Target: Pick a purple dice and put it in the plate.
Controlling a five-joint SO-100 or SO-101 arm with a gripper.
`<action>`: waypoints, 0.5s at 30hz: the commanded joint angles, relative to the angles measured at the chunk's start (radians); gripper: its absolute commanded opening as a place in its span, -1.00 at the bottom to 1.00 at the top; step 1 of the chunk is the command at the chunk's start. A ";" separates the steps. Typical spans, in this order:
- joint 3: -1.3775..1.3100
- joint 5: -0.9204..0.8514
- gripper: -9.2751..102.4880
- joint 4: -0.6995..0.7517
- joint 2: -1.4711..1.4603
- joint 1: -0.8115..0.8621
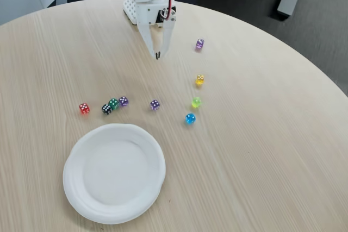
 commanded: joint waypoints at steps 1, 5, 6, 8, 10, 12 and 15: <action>-0.003 0.017 -0.83 0.005 0.006 0.008; -0.003 0.023 -0.83 0.005 0.006 0.008; -0.003 0.023 -0.83 0.005 0.006 0.008; -0.003 0.023 -0.83 0.005 0.006 0.008; -0.003 0.023 -0.83 0.005 0.006 0.008; -0.003 0.020 -0.83 0.005 0.006 0.009; -0.006 0.006 -0.83 0.003 0.003 0.009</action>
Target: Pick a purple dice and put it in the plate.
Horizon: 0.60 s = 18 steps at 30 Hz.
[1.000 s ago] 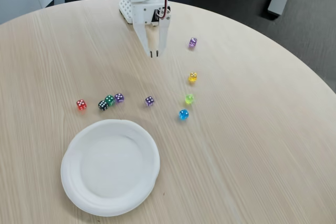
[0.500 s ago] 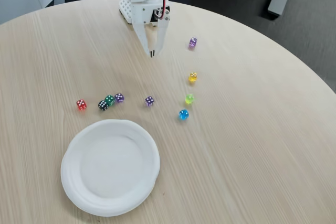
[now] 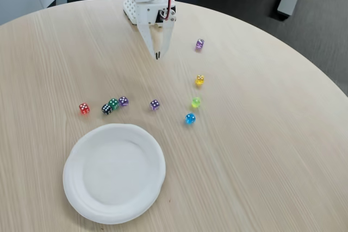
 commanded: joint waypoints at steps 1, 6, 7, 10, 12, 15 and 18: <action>-0.011 -0.009 -0.83 0.003 0.003 0.009; -0.026 -0.035 -0.83 -0.002 -0.087 0.009; -0.035 -0.055 -0.83 -0.005 -0.135 0.009; -0.072 -0.029 -0.83 -0.044 -0.301 0.009; -0.110 0.017 -0.83 -0.100 -0.420 0.009; -0.193 0.074 -0.83 -0.202 -0.600 0.009; -0.291 0.123 -0.83 -0.282 -0.758 0.009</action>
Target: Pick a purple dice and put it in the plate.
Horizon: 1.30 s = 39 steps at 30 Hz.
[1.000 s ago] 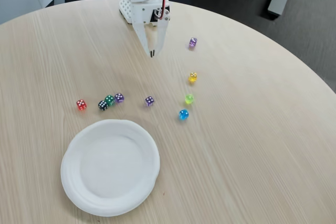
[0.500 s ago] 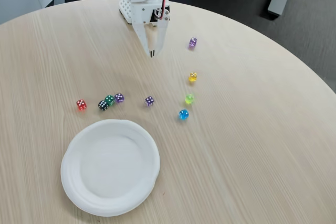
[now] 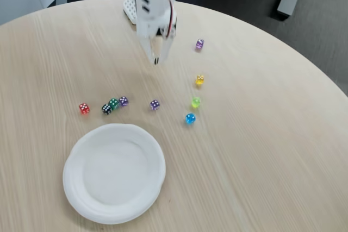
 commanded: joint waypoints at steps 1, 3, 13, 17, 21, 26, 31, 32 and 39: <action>-0.115 0.048 -0.83 -0.064 -0.135 0.003; -0.164 0.080 -0.83 -0.075 -0.224 0.003; -0.213 0.222 -0.83 -0.075 -0.391 0.006; -0.213 0.308 -0.83 -0.066 -0.391 0.026; -0.213 0.345 -0.83 -0.066 -0.391 0.138; -0.213 0.344 -0.83 -0.075 -0.391 0.284; -0.215 0.299 -0.83 -0.077 -0.377 0.313; -0.216 0.290 -0.83 -0.077 -0.382 0.310; -0.216 0.225 -0.83 -0.077 -0.385 0.158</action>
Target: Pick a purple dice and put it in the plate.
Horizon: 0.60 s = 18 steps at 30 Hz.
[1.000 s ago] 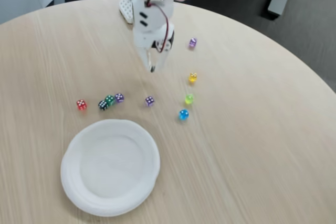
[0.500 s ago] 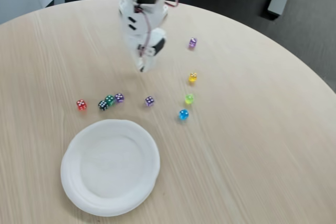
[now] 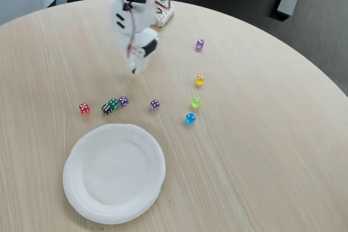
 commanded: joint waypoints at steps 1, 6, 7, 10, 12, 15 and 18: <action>-0.034 -0.003 -0.83 -0.008 0.005 -0.077; -0.048 0.000 -0.83 -0.008 0.003 -0.224; -0.061 0.002 -0.83 -0.008 0.003 -0.249; -0.127 0.008 -0.83 -0.008 0.002 -0.302; -0.176 0.015 -0.83 -0.008 0.002 -0.333; -0.233 0.021 -0.83 -0.008 0.000 -0.377; -0.258 0.038 -0.83 -0.008 0.000 -0.423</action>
